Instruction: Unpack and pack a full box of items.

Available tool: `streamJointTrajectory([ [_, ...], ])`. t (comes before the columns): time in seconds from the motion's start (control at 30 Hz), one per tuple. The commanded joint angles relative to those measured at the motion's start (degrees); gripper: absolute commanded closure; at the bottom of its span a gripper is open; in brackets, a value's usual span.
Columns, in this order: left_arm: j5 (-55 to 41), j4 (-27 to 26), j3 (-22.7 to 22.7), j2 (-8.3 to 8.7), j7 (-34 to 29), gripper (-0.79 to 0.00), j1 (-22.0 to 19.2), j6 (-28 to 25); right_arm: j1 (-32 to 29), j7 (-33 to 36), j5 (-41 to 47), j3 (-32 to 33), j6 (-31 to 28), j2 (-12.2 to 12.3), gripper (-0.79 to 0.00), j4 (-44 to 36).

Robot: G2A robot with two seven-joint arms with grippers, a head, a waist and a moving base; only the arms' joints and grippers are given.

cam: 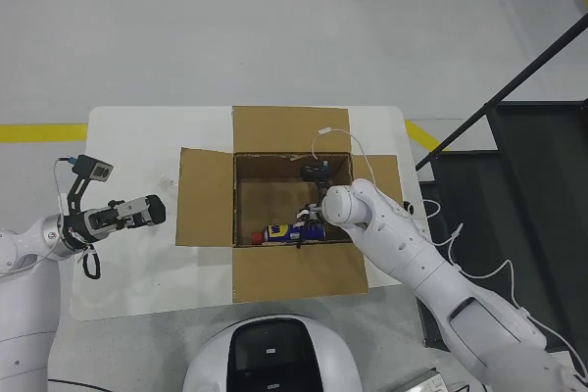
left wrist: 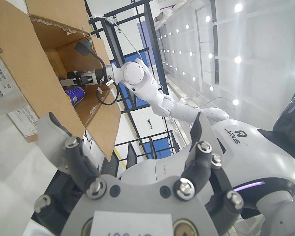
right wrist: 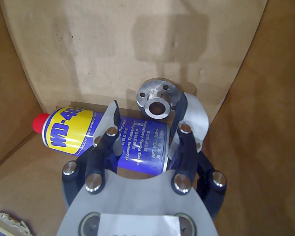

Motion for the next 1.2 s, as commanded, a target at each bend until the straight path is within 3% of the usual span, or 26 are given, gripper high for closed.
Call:
streamJointTrajectory([
  [0.0, 0.0, 0.0, 0.0, 0.0, 0.0, -0.785, 0.0, 0.0, 0.2, 0.3, -0.9, -0.5, 1.0, -0.2, -0.379, 0.3],
  [0.1, 0.0, 0.0, 0.0, 0.0, 0.0, -0.785, 0.0, 0.0, 0.4, 0.4, -0.7, -0.5, 1.7, -0.5, -0.308, 0.6],
  [0.3, 0.0, 0.0, 0.0, 0.0, 0.0, -0.785, 0.0, 0.0, 0.5, 0.6, -0.8, -0.8, 2.3, -1.0, -0.348, 1.4],
  [0.47, 0.0, 0.0, 0.0, 0.0, 0.0, -0.785, 0.0, 0.0, 0.9, 0.6, -1.0, -1.2, 2.3, -1.5, -0.314, 2.5],
  [0.73, 0.0, 0.0, 0.0, 0.0, 0.0, -0.785, 0.0, 0.0, 1.7, 0.5, -1.3, -1.5, 2.7, -2.3, -0.114, 4.5],
  [0.8, 0.0, 0.0, 0.0, 0.0, 0.0, -0.785, 0.0, 0.0, 1.8, 0.4, -1.2, -1.4, 2.5, -2.4, 0.0, 4.7],
  [1.17, 0.0, 0.0, 0.0, 0.0, 0.0, -0.785, 0.0, 0.0, -0.3, 0.9, -4.3, 1.7, 1.8, -1.3, 0.0, -2.9],
])
